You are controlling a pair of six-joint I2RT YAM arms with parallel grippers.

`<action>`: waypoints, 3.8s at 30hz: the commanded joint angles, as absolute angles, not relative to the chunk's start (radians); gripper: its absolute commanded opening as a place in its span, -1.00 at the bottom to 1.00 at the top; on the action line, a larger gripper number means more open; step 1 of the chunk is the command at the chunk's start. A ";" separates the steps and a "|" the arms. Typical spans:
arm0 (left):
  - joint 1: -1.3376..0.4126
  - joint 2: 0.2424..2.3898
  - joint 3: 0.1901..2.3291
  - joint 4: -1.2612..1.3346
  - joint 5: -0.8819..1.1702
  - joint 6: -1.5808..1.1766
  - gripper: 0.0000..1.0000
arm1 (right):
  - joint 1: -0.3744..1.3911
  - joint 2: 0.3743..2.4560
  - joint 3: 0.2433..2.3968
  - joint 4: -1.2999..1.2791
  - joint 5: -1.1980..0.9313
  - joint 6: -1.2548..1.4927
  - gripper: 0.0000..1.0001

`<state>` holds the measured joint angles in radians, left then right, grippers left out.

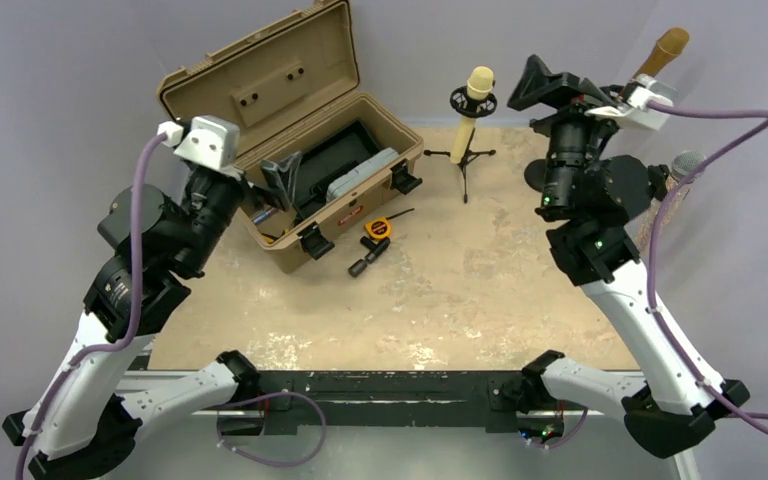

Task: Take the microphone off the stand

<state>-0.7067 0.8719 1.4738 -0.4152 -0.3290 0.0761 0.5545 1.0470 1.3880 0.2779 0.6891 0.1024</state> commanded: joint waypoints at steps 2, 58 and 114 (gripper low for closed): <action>-0.780 0.881 1.475 -0.421 -0.389 0.157 0.96 | 0.558 1.093 1.377 0.268 0.668 0.155 0.97; -0.911 0.793 1.177 -0.360 -0.512 0.120 0.99 | 0.317 1.726 1.733 0.102 0.396 0.180 0.65; -0.932 0.796 1.173 -0.359 -0.518 0.117 0.93 | 0.319 1.561 2.006 0.194 0.464 0.014 -0.90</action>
